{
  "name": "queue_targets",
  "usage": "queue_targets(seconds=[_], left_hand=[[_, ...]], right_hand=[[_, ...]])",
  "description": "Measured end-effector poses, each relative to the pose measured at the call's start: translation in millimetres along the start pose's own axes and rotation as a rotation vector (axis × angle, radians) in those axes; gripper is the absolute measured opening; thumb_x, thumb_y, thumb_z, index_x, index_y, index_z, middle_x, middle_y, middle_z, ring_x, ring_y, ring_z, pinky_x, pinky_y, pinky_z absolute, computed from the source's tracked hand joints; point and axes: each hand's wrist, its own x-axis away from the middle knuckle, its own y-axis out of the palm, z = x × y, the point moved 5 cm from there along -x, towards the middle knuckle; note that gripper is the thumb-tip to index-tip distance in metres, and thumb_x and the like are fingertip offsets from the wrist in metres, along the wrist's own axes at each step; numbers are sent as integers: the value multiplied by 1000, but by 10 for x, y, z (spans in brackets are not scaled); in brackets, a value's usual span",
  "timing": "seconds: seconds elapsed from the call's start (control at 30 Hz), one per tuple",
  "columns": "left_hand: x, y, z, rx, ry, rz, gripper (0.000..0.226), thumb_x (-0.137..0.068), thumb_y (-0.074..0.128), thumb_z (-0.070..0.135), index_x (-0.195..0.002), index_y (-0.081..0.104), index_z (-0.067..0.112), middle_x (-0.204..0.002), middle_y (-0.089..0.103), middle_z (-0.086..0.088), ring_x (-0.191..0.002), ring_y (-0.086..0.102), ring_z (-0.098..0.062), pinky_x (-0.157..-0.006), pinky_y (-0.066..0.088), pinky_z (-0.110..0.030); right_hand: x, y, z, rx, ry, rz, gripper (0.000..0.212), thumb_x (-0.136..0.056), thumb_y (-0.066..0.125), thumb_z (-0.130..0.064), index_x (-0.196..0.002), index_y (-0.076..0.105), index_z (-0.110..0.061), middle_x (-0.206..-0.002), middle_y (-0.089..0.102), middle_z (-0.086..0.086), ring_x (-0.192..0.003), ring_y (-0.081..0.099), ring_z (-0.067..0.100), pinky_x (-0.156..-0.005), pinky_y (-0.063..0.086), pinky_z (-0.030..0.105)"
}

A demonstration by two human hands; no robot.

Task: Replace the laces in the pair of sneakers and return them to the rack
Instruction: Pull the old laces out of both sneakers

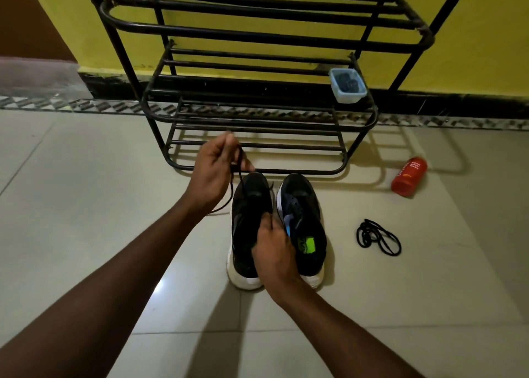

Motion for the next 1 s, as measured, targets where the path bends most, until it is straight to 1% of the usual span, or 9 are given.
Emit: queue_targets(seconds=[0.07,0.23,0.33,0.43,0.5,0.6,0.73,0.87,1.0], left_hand=[[-21,37,17,102,-43,61,37,-111,32,31,-78,45,18,-61,46,2,-52,47,-16,-49,39,-32],[125,29,-350,-965,101,-115,23,-99,51,11,-121,48,15,-96,68,-9,-73,60,-29,-50,34,-31],[256,23,-689,-1258,-89,-371,13,-97,58,24,-104,61,14,-103,67,-10,-103,59,-33,-67,47,-39],[291,-54,-816,-953,-215,-273,48,-97,59,46,-59,50,18,-61,60,-4,-68,61,-24,-59,44,-34],[274,-52,-670,-670,-173,-103,53,-93,65,33,-50,38,20,-46,43,6,-45,44,-7,-48,36,-26],[200,-24,-477,-118,-227,51,54,-85,59,-5,-49,30,24,-48,26,9,-46,26,-4,-50,28,-20],[82,-53,-367,337,-330,167,51,-80,44,-17,-48,31,19,-57,26,-2,-52,32,-11,-60,51,-35],[-20,-120,-354,315,-373,196,32,-81,41,-12,-65,35,15,-63,33,-1,-56,35,-12,-49,34,-27],[30,-147,-600,-280,-320,12,24,-88,51,-1,-96,40,20,-86,58,-8,-74,55,-22,-60,42,-33]], right_hand=[[1,-11,5,2,7,12,53,-96,49,-5,-148,39,-4,-144,50,16,-130,54,31,-105,46,35],[-4,-8,-4,-12,-8,-2,55,-96,49,-5,-149,35,-5,-141,51,16,-124,58,32,-99,50,36],[-8,-8,2,-18,-9,-7,55,-96,48,-5,-149,34,-5,-141,51,17,-124,57,33,-99,50,38],[-1,-6,-2,-12,-16,-5,55,-98,47,-6,-150,33,-6,-140,51,16,-124,57,32,-99,50,37],[-1,-5,1,-13,-21,-17,56,-98,46,-5,-151,31,-6,-141,50,16,-124,57,32,-98,50,37],[1,-8,10,-19,-18,-10,57,-97,47,-4,-152,31,-5,-142,50,17,-124,57,33,-100,49,38],[18,-17,4,-16,-15,5,55,-98,48,-6,-151,33,-6,-140,52,17,-123,58,32,-99,51,38],[19,-25,3,-10,-19,9,55,-98,47,-5,-151,33,-6,-141,51,16,-124,57,32,-100,51,38],[13,-16,5,-14,-17,16,55,-96,49,-4,-149,36,-5,-138,53,17,-121,59,33,-98,52,40]])
